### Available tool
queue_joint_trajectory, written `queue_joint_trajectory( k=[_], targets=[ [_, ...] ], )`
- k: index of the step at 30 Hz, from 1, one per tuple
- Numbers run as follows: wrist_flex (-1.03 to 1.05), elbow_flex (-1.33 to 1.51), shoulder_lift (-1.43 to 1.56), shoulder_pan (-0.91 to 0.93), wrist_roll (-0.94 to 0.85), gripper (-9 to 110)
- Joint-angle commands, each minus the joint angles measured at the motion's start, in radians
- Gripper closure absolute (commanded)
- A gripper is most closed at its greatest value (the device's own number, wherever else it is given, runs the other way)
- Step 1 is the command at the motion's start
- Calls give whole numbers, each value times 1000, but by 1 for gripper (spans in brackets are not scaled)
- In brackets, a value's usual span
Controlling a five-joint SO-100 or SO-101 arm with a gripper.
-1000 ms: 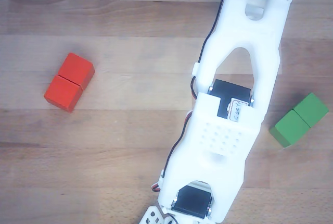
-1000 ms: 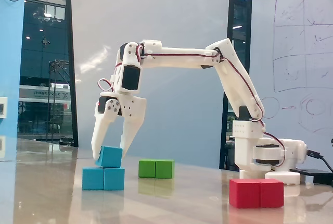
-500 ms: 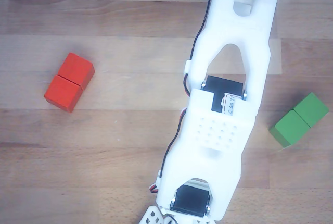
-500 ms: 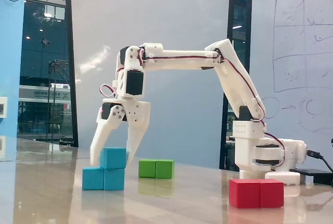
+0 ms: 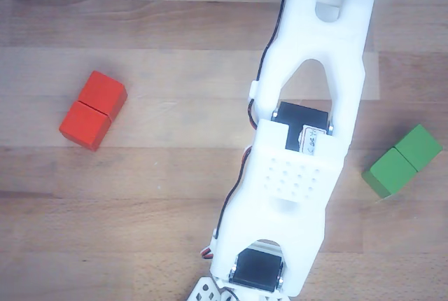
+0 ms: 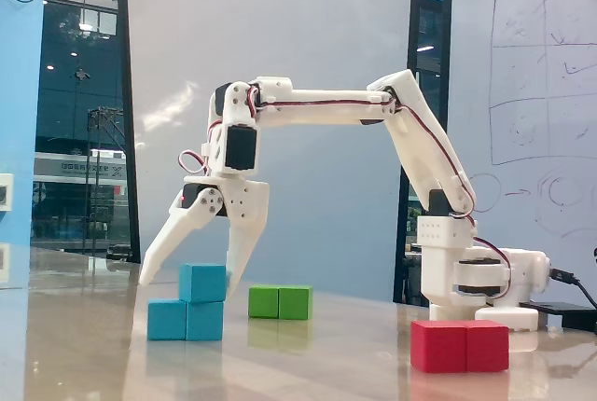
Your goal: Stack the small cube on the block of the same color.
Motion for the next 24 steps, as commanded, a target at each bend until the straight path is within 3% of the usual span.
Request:
queue_joint_trajectory(
  k=[1,24],
  targets=[
    [20,-9,48,11,-2,62],
    [20,5,135,344,-2,63]
  ],
)
